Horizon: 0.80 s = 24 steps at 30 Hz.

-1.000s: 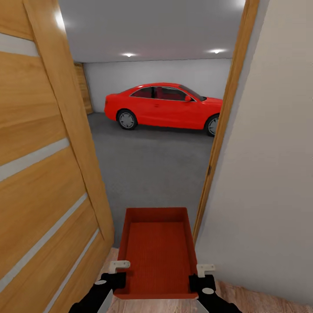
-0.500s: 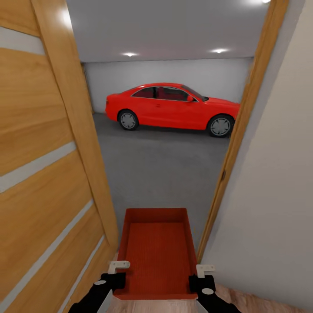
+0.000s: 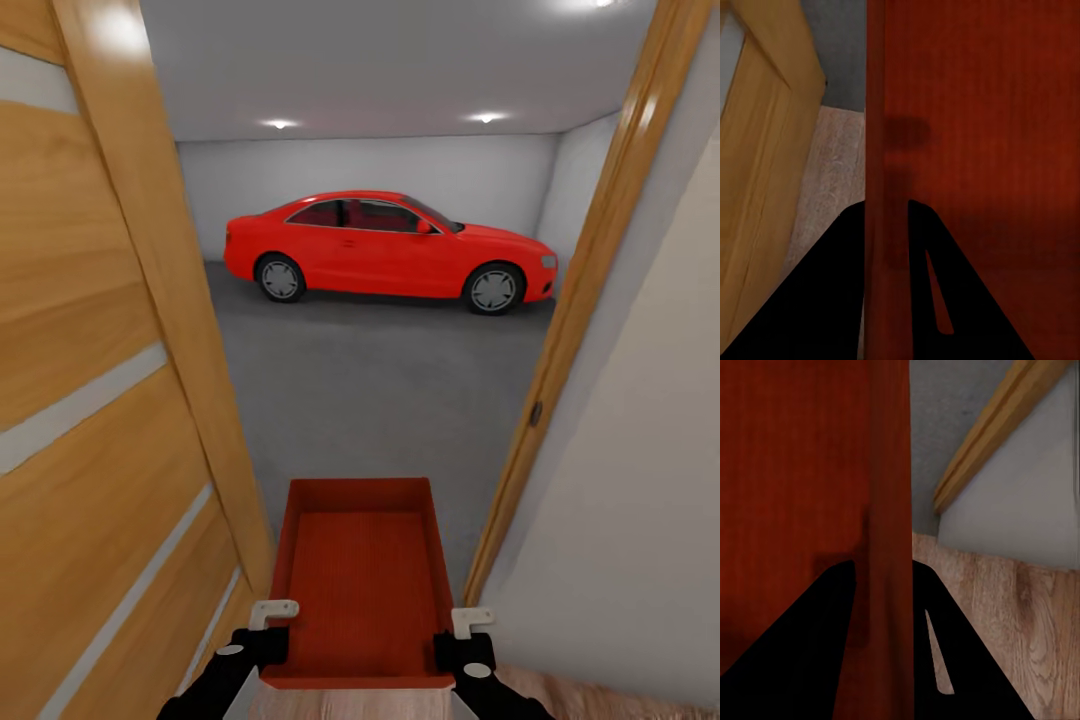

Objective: Move the two storage containers from the living room to the garage. In the garage, place one container on the floor and stack the other container on top of it (either order is fine).

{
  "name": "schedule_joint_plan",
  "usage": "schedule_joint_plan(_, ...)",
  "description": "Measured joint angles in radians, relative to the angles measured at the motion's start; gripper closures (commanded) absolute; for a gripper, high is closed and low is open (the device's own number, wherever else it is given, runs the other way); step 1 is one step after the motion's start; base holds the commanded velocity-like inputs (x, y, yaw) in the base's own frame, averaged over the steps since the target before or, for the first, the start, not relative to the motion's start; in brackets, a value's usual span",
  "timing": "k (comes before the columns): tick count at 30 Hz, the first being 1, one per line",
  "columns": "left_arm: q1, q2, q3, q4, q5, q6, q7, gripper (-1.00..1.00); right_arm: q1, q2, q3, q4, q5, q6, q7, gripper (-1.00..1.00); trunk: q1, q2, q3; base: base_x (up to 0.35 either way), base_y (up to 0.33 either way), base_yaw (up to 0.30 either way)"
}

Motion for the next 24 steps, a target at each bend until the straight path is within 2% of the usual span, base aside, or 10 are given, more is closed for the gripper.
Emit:
schedule_joint_plan(12,0.0,-0.001,0.002,0.0,-0.002,0.001,0.001,1.0,0.0,-0.001,-0.001,0.002,0.001,0.0,0.003,1.0,0.0,0.0,0.0,0.008,0.006,-0.244)
schedule_joint_plan(16,0.0,-0.003,0.003,0.0,-0.005,0.001,0.001,1.0,0.0,-0.002,-0.002,0.002,0.001,0.0,0.005,1.0,0.0,0.0,0.0,0.04,0.059,-0.069)
schedule_joint_plan(24,0.0,-0.001,0.001,-0.001,-0.002,0.001,0.001,1.0,-0.001,-0.001,-0.001,0.001,0.0,0.0,0.003,1.0,0.0,0.0,0.0,0.159,0.247,-0.007)
